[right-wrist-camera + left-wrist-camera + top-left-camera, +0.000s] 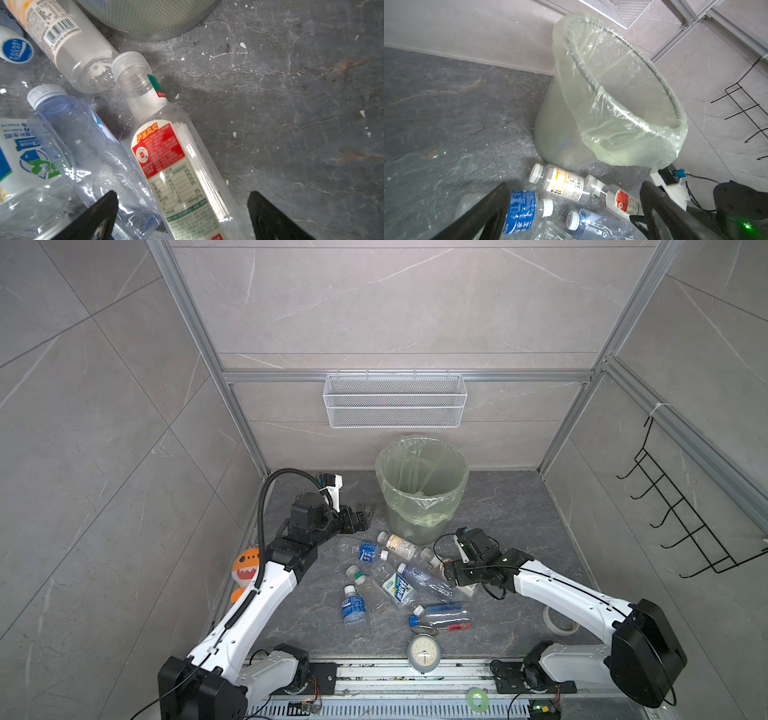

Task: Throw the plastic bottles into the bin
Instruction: 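Lower the left gripper over the pile while the right hovers over the red-labelled bottle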

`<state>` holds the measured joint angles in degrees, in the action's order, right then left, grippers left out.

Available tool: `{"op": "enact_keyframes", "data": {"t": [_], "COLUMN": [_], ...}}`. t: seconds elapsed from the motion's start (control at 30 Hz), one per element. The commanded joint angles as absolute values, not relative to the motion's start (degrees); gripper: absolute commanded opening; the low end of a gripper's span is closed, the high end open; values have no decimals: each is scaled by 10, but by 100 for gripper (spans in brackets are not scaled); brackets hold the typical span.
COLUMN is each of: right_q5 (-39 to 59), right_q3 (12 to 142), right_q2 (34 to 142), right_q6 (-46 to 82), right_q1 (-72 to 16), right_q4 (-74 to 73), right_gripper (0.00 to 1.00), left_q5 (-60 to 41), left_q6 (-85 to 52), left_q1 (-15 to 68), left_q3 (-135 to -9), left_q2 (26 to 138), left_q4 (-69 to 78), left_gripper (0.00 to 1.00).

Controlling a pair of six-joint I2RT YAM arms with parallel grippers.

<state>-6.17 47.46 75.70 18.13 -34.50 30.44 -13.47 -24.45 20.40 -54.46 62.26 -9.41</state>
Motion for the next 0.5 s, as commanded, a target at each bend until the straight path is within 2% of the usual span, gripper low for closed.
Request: {"op": "enact_keyframes", "data": {"t": [0.0, 0.17, 0.47], "right_q5": [-58, -62, -42], "right_q3": [492, 497, 498], "right_q2": [775, 793, 799], "right_q6": [169, 165, 164], "right_q1": [-334, -331, -330], "right_q4": [317, 317, 322], "right_gripper": [100, 95, 93], "left_q5": [-114, -95, -91], "left_q6": [-264, -281, -280], "left_q1": [203, 202, 202], "left_q3": [-513, -438, -400], "left_q2": [592, 548, 547], "left_q4": [-98, -90, -113], "left_gripper": [99, 98, 98]}}
